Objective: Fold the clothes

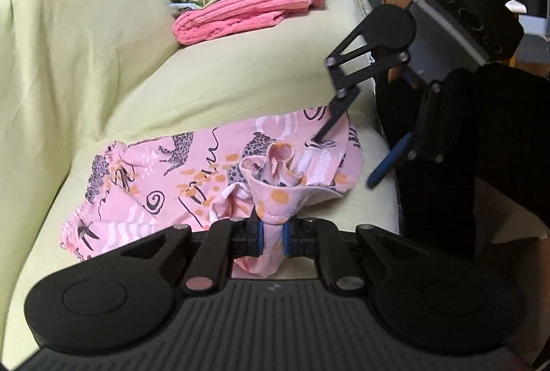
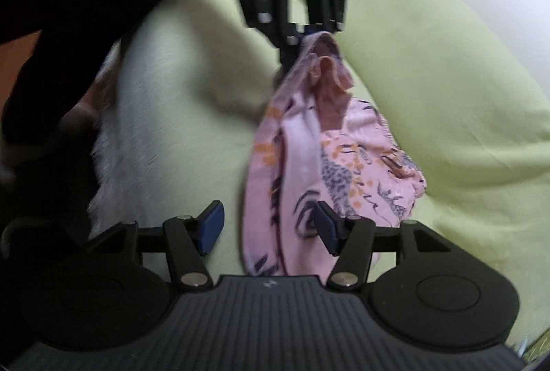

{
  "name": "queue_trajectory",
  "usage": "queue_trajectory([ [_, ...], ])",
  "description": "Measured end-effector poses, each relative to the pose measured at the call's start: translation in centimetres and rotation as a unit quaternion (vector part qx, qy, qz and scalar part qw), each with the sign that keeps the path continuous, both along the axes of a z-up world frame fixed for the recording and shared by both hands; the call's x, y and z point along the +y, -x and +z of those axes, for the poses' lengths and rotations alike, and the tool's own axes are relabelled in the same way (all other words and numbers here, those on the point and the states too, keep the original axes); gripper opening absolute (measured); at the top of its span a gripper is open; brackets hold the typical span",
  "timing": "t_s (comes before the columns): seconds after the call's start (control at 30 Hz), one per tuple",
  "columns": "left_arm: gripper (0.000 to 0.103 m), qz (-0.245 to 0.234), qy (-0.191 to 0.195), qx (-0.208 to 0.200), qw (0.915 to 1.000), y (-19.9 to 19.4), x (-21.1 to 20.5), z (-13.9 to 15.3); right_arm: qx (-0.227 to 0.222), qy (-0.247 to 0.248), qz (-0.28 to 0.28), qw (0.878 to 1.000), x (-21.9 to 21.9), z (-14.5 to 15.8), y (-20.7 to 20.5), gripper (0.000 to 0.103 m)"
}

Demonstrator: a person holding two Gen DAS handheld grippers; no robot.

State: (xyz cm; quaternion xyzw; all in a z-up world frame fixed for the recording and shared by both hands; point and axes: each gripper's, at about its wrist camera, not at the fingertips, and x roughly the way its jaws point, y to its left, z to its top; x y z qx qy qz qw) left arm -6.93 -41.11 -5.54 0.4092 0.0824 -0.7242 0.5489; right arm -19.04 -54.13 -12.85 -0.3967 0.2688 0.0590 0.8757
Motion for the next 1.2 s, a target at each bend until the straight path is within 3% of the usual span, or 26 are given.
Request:
queue_trajectory([
  [0.13, 0.009, -0.019, -0.003, -0.034, 0.9992, 0.5, 0.7, -0.3, -0.013, 0.05, -0.025, 0.998, -1.2, -0.8, -0.5, 0.047],
  [0.2, 0.009, -0.031, -0.004, -0.062, 0.9976, 1.0, 1.1, -0.7, -0.004, 0.077, -0.025, 0.997, -2.2, -1.1, 0.0, 0.035],
  [0.27, 0.009, -0.041, -0.005, -0.093, 0.9948, 1.7, 1.3, -1.3, 0.013, 0.122, -0.021, 0.992, -2.9, -1.6, 0.4, 0.008],
  [0.3, 0.009, -0.046, -0.006, -0.11, 0.9928, 2.0, 1.4, -1.7, 0.021, 0.144, -0.014, 0.989, -3.2, -1.8, 0.6, 0.003],
  [0.37, 0.008, -0.061, -0.01, -0.138, 0.9885, 2.8, 1.5, -2.7, 0.02, 0.154, -0.012, 0.988, -3.4, -1.5, 0.6, 0.001],
  [0.47, 0.005, -0.069, -0.027, -0.136, 0.9879, 3.5, 2.0, -3.5, 0.034, 0.133, -0.014, 0.99, -2.9, -0.3, 0.4, 0.001],
  [0.63, 0.005, -0.071, -0.067, -0.05, 0.994, 4.2, 4.9, -1.0, 0.12, 0.102, 0.04, 0.987, 0.1, 2.6, 4.1, 0.002],
  [0.7, 0.005, -0.08, -0.089, -0.003, 0.9928, 4.8, 6.3, 0.4, 0.159, 0.072, 0.066, 0.983, 1.1, 4.3, 5.5, 0.001],
  [0.8, 0.005, -0.072, -0.118, 0.064, 0.9883, 3.5, 6.1, 1.8, 0.198, 0.011, 0.072, 0.977, 0.2, 6.9, 4.4, 0.001],
  [0.9, 0.005, -0.039, -0.135, 0.144, 0.9796, -0.9, 4.2, 3.3, 0.217, -0.033, 0.064, 0.973, -3.0, 10.2, 0.6, 0.001],
  [1.0, 0.005, -0.002, -0.14, 0.225, 0.9642, -6.8, 1.6, 5.0, 0.239, -0.116, 0.041, 0.963, -7.8, 13.1, -4.7, 0.002],
  [1.1, 0.006, 0.038, -0.146, 0.282, 0.9475, -12.8, -1.3, 5.6, 0.256, -0.201, 0.016, 0.945, -12.8, 14.2, -10.1, 0.002],
  [1.2, 0.006, 0.075, -0.155, 0.322, 0.9312, -17.8, -4.0, 4.4, 0.277, -0.29, -0.014, 0.916, -17.5, 12.9, -14.4, 0.002],
])
